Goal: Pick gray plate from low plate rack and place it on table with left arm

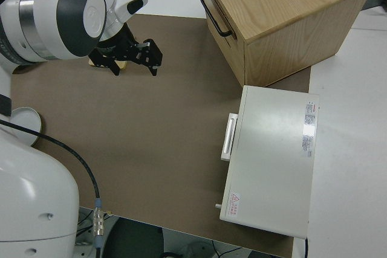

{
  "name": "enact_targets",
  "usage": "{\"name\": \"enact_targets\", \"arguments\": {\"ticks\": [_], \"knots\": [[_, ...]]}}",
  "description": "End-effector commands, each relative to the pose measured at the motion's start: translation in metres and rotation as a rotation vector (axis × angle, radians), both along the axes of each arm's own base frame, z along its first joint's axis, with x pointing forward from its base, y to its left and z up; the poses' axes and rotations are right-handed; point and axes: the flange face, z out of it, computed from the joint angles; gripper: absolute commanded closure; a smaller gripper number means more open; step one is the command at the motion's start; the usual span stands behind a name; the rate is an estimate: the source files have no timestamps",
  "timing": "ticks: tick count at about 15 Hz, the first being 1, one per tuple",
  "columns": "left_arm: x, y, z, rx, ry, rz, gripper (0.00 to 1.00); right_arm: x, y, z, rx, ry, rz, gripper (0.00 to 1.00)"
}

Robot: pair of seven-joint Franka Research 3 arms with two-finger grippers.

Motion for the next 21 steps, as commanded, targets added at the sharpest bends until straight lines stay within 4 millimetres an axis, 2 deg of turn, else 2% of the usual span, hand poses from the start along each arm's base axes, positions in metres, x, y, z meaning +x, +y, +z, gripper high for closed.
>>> {"name": "enact_targets", "arguments": {"ticks": [1, 4, 8, 16, 19, 21], "knots": [[0.000, -0.002, 0.030, 0.021, 0.023, 0.036, 0.01, -0.002, -0.001, 0.003, 0.009, 0.007, -0.003, 0.013], [-0.003, -0.007, 0.040, 0.120, 0.046, 0.087, 0.01, -0.002, -0.001, 0.003, 0.009, 0.007, -0.003, 0.011], [-0.006, -0.030, 0.047, 0.264, 0.029, 0.034, 0.01, -0.002, -0.001, 0.003, 0.009, 0.007, -0.003, 0.013], [-0.009, -0.019, 0.046, 0.275, 0.052, 0.042, 0.01, -0.002, -0.001, 0.003, 0.009, 0.007, -0.003, 0.011], [-0.010, -0.028, 0.046, 0.278, 0.053, 0.028, 0.01, -0.002, -0.001, 0.003, 0.009, 0.007, -0.003, 0.011], [-0.011, -0.026, 0.048, 0.275, 0.050, 0.041, 0.00, -0.002, -0.001, 0.003, 0.009, 0.007, -0.003, 0.013]]}}
